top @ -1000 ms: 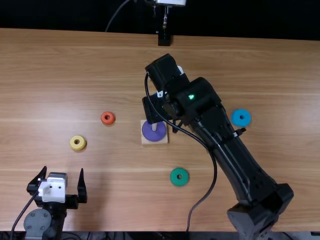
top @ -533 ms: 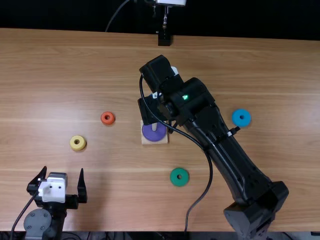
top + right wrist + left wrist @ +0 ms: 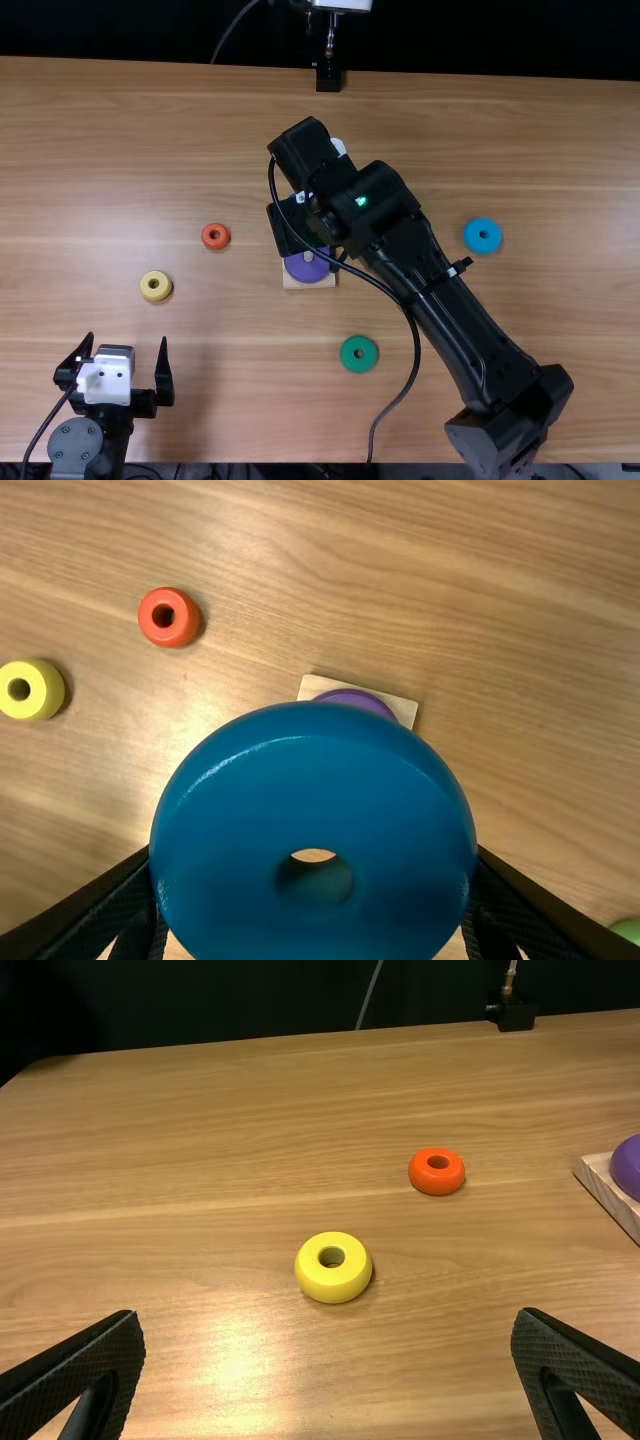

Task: Build the Hanoi tower: stack the rings onto the peg from bottom to top in this color order: purple, dark blue, light blue, dark green, light green, yellow, orange.

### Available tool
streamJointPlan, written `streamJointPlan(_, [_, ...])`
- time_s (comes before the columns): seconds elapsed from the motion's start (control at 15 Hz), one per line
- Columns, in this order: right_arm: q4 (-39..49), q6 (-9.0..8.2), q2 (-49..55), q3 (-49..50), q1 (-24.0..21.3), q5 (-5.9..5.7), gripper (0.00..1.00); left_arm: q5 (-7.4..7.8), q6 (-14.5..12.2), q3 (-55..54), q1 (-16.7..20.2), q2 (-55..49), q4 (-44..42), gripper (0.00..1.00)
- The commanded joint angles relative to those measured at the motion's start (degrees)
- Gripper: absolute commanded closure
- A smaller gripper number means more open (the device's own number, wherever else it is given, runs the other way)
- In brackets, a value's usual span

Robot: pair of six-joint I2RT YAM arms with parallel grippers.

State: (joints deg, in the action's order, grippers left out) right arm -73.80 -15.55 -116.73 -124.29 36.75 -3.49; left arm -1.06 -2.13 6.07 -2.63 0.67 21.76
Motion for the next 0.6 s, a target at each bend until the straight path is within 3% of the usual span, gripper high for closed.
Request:
streamJointPlan(0.0, [0.0,-0.37,-0.8,-1.2,0.3,-0.42,1.00,0.43,0.1,-6.1,-0.3,-0.7,4.6,0.00])
streamJointPlan(0.53, [-1.8,-0.37,-0.8,-0.9,-0.2,-0.42,1.00,0.43,0.1,-6.1,-0.3,-0.7,4.6,0.00])
